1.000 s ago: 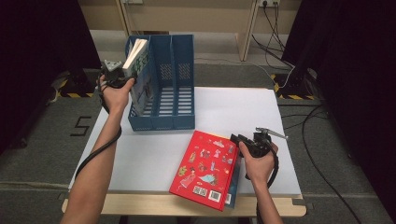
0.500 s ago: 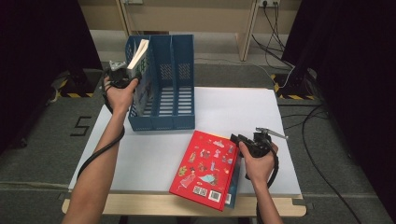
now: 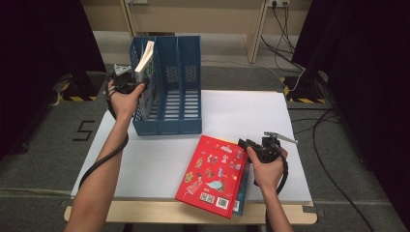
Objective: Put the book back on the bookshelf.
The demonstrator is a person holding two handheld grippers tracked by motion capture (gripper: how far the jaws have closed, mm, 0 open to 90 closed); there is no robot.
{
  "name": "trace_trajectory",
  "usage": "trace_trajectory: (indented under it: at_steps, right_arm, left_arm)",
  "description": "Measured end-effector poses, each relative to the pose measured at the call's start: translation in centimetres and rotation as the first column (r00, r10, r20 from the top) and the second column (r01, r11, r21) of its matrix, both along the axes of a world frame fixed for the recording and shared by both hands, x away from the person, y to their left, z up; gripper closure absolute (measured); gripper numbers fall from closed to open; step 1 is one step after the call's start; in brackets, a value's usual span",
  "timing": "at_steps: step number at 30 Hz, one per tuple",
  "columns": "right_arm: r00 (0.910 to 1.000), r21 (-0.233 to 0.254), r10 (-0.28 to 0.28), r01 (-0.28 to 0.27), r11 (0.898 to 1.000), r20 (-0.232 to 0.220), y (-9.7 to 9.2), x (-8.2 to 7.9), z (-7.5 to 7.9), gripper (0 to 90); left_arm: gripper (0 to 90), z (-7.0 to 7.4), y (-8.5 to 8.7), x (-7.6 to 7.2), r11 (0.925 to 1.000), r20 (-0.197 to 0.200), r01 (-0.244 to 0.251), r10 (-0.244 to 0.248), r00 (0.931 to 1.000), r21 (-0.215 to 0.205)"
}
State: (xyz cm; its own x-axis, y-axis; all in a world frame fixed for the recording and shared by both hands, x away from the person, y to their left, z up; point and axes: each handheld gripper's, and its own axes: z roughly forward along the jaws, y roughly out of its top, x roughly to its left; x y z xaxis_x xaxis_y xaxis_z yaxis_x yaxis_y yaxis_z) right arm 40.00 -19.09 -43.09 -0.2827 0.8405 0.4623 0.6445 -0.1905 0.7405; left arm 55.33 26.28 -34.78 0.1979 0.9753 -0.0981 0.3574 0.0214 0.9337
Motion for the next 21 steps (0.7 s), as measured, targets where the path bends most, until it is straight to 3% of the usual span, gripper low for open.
trace_trajectory:
  at_steps: [10,21]
  right_arm:
    - [0.9999,-0.027,0.006,-0.007,1.0,-0.008,0.4,0.4,0.9,59.9]
    - [0.9989,-0.055,-0.006,0.003,0.998,-0.047,0.3,1.2,1.2,59.3]
  left_arm:
    - [38.1,-0.4,0.1,-1.8,0.9997,-0.025,0.022,-0.022,0.9995,0.012]
    - [36.1,-1.1,1.0,-5.3,0.9992,-0.051,0.036,-0.035,0.9981,0.014]
